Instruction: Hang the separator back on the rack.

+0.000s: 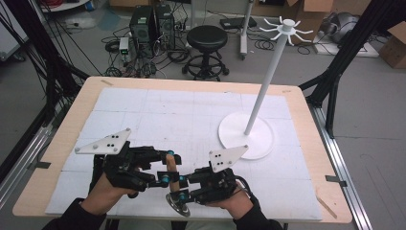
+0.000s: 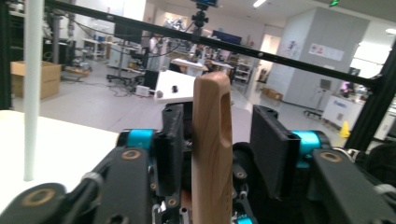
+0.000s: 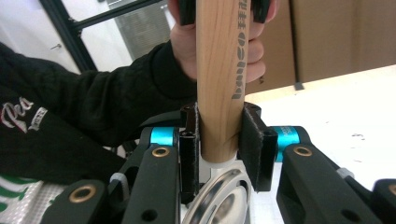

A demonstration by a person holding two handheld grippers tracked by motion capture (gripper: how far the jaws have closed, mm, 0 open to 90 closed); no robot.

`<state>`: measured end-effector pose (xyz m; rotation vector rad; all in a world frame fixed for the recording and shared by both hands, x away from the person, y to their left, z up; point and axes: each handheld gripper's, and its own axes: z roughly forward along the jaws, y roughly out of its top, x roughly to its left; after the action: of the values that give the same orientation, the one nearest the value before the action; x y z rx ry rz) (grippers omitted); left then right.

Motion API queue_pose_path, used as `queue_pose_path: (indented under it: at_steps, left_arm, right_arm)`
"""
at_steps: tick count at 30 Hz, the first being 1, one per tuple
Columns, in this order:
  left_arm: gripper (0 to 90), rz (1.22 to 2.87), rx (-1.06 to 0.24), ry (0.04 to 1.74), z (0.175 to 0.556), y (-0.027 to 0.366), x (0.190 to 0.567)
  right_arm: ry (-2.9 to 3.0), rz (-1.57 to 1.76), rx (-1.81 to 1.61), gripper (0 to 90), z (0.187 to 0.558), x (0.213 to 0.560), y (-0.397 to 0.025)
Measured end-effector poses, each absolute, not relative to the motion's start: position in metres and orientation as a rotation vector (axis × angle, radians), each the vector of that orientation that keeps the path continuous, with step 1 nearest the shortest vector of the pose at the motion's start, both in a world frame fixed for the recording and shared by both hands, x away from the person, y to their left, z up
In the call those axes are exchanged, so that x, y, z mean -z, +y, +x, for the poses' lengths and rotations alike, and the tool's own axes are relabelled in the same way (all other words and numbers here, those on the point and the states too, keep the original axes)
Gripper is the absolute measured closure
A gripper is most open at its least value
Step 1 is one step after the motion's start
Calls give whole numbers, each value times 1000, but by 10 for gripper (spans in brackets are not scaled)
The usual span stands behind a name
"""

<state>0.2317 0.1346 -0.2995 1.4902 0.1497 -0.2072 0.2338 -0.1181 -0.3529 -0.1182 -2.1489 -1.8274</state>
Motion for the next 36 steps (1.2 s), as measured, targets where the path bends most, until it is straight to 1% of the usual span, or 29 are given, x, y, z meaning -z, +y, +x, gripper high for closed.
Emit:
queue_pose_path:
  at_steps: [4,6,10,13,14,16,20,21,22,24,27,30,36]
  left_arm:
    - [662,1490,220,141,232,134,300]
    - [710,1490,217,137,232,133,300]
    - [721,1508,211,165,232,133,300]
    - [725,1510,175,207,232,134,299]
    - [726,1513,153,222,232,135,298]
    - [728,1521,103,260,232,136,297]
    - [730,1545,1,322,230,138,294]
    - [730,1548,-26,335,229,138,292]
    - [730,1551,-51,347,228,138,291]
    - [730,1549,-80,365,227,137,289]
    - [730,1546,-95,375,226,135,287]
    - [730,1557,-118,376,225,131,285]
    - [730,1564,-117,377,225,124,284]
  right_arm:
    - [-2134,-91,1829,702,234,353,-117]
    - [-2136,-78,1820,703,234,353,-117]
    - [-2125,-84,1802,702,235,354,-116]
    - [-2108,-135,1809,692,236,356,-116]
    - [-2107,-161,1822,656,236,356,-117]
    - [-2118,-238,1863,465,236,356,-117]
    - [-2198,-359,1951,355,235,354,-119]
    - [-2226,-390,1980,344,234,354,-119]
    - [-2256,-419,2012,344,233,353,-120]
    - [-2287,-423,2051,386,231,351,-119]
    - [-2319,-420,2069,421,229,348,-116]
    - [-2308,-418,2082,487,230,346,-114]
    - [-2255,-435,2090,618,234,345,-119]
